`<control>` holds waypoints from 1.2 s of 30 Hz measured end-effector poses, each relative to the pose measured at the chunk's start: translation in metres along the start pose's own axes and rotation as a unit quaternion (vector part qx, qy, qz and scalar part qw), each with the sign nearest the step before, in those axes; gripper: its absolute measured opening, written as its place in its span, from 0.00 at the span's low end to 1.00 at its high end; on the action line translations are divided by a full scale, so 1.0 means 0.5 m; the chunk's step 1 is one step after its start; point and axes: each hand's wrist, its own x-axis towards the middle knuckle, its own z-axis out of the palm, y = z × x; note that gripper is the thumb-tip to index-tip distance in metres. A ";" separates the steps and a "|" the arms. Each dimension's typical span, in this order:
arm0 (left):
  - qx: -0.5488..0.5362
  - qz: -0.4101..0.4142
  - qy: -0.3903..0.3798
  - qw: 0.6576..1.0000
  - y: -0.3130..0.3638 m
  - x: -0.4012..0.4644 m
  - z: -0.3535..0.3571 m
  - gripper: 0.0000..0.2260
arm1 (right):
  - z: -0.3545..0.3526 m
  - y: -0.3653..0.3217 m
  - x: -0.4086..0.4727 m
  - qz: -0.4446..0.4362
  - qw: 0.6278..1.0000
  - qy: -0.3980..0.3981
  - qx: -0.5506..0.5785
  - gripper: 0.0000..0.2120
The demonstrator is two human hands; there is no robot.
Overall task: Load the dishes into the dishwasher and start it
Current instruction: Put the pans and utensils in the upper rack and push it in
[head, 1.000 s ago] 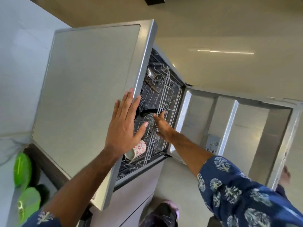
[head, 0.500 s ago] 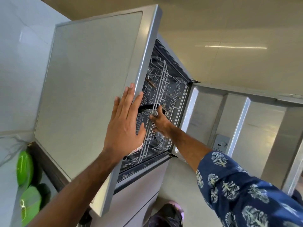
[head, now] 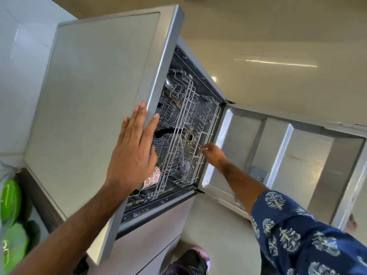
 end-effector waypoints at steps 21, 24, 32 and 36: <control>0.055 0.043 0.025 0.997 -0.001 0.001 0.027 0.32 | 0.109 0.148 0.260 0.084 0.968 -0.017 0.235 0.07; 0.068 0.048 0.024 0.996 -0.002 0.000 0.028 0.31 | 0.044 0.182 0.206 0.101 0.958 -0.001 0.269 0.08; 0.079 0.062 0.010 0.995 0.005 -0.002 0.015 0.31 | -0.173 0.271 0.031 0.172 0.954 0.078 0.233 0.13; 0.076 0.066 0.009 0.995 0.011 -0.003 0.007 0.30 | -0.245 0.303 -0.047 0.192 0.950 0.105 0.224 0.15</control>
